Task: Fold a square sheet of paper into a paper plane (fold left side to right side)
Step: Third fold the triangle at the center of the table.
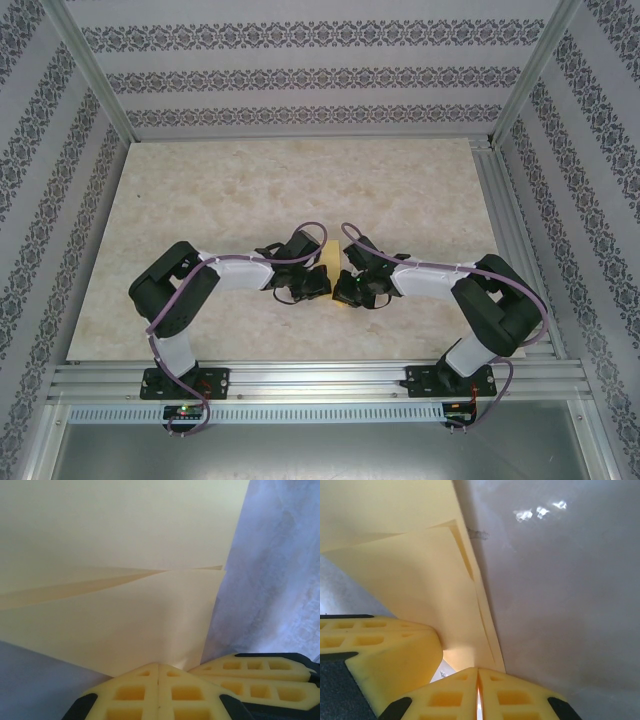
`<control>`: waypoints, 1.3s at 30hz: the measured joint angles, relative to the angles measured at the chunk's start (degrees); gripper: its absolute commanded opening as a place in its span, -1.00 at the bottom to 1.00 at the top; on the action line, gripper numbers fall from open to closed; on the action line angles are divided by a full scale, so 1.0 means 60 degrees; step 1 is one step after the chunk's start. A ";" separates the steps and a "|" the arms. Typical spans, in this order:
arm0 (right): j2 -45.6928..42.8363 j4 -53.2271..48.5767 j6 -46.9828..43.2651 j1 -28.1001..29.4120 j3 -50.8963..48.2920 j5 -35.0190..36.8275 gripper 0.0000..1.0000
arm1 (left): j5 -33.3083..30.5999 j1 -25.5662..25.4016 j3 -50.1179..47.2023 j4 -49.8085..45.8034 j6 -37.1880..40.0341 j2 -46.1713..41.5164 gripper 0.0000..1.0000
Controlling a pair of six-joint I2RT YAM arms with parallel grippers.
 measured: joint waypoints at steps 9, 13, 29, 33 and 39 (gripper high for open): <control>0.0018 -0.0066 -0.0033 0.0018 0.0047 0.0044 -0.80 | -0.0168 0.0055 0.0339 -0.0452 0.0277 0.0109 -0.84; 0.0073 -0.0098 -0.0055 0.0069 0.0117 0.0117 -0.80 | -0.0353 0.0255 0.0459 -0.0506 0.0393 0.0164 -0.82; 0.0127 -0.0124 -0.0106 0.0080 0.0193 0.0157 -0.80 | -0.0535 0.0805 0.0528 -0.0532 0.0750 0.0211 -0.82; 0.0164 -0.0091 -0.0117 0.0084 0.0219 0.0175 -0.81 | -0.0401 0.0911 0.0488 -0.0481 0.0823 0.0211 -0.82; 0.0204 -0.0022 -0.0135 0.0084 0.0240 0.0189 -0.80 | -0.0368 0.1096 0.0488 -0.0488 0.0998 0.0211 -0.80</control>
